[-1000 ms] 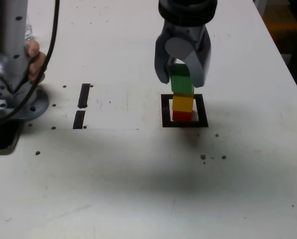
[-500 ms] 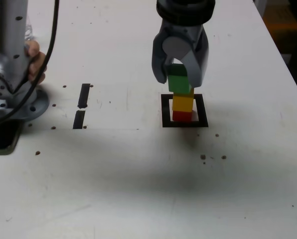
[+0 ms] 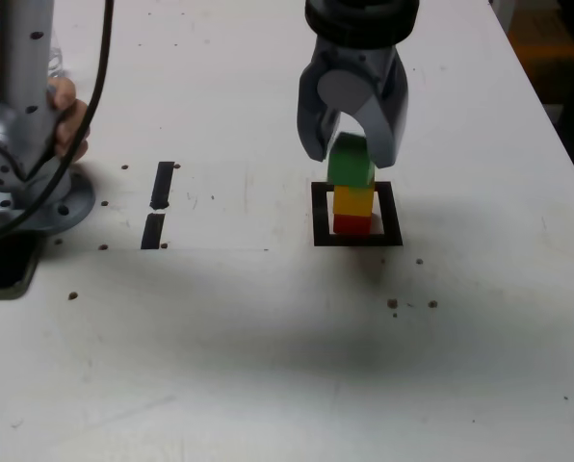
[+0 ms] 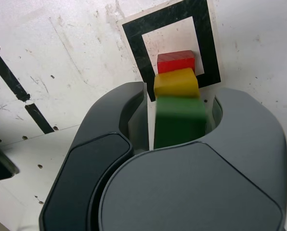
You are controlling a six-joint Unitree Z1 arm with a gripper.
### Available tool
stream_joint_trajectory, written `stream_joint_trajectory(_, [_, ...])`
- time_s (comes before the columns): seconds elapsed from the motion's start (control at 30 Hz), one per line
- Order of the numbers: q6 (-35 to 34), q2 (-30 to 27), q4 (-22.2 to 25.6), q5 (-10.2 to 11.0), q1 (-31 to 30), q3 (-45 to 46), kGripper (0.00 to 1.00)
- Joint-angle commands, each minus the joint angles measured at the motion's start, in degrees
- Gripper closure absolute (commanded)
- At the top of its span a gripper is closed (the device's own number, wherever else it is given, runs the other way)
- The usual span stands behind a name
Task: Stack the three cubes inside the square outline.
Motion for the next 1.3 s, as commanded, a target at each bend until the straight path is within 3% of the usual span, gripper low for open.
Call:
stream_joint_trajectory(0.0, [0.0,0.1,-0.2,0.0,-0.1,-0.2,0.45])
stream_joint_trajectory(0.83, [0.0,-2.4,-0.3,-0.1,-1.1,1.9,0.39])
stream_joint_trajectory(1.07, [-2.8,-4.1,-0.3,-1.0,-4.5,2.7,0.38])
stream_joint_trajectory(1.27, [-11.4,-2.4,-1.6,-3.5,-12.9,4.4,0.31])
